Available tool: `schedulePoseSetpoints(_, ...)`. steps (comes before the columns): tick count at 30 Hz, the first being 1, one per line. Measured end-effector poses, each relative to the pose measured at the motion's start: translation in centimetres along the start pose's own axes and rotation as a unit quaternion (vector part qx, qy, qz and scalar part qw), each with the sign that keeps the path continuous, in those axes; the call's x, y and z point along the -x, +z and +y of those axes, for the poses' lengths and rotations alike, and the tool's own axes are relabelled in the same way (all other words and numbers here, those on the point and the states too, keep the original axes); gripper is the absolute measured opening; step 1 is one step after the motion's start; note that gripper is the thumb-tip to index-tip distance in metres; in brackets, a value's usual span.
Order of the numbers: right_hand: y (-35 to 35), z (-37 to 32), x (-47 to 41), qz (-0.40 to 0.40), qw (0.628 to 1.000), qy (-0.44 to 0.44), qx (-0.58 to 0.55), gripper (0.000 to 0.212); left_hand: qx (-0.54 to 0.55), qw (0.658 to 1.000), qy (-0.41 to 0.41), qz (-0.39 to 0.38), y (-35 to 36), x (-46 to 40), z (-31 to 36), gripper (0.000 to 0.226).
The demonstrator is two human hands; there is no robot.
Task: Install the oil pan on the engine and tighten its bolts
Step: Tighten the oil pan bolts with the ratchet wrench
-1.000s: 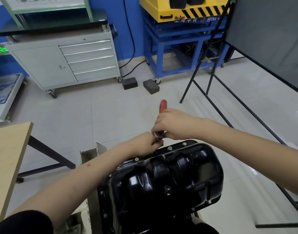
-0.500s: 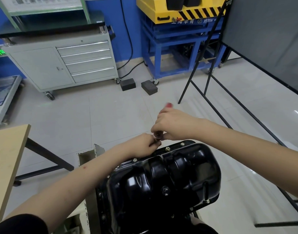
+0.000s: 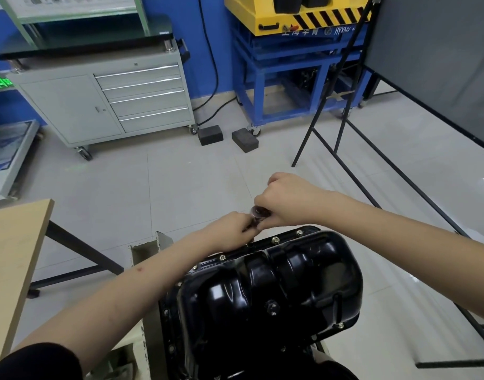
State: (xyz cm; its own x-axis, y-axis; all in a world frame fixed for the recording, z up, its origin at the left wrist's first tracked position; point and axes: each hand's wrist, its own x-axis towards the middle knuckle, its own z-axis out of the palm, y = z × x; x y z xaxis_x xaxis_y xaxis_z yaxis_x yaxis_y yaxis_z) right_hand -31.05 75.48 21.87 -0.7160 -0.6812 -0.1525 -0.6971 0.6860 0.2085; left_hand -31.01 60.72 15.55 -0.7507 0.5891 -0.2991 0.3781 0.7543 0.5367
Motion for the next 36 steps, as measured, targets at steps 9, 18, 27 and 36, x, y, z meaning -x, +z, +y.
schedulePoseSetpoints(9,0.35,0.1,-0.16,0.008,0.998,-0.065,-0.006,0.023,-0.001,1.0,-0.006,-0.024,0.46,-0.12,-0.2,0.035)
schedulePoseSetpoints(18,0.14,-0.4,-0.27,-0.011,0.999,-0.003,-0.044,0.031,-0.011,1.0,0.013,0.007,0.16,0.58,-0.13,0.032)
schedulePoseSetpoints(27,-0.14,-0.4,-0.16,-0.011,1.0,-0.018,0.001,0.046,-0.009,1.0,0.005,-0.004,0.1,0.6,-0.18,0.036)
schedulePoseSetpoints(36,-0.02,-0.3,-0.37,0.011,0.997,-0.074,0.006,0.02,0.006,1.0,0.018,-0.018,0.29,0.05,-0.32,0.033)
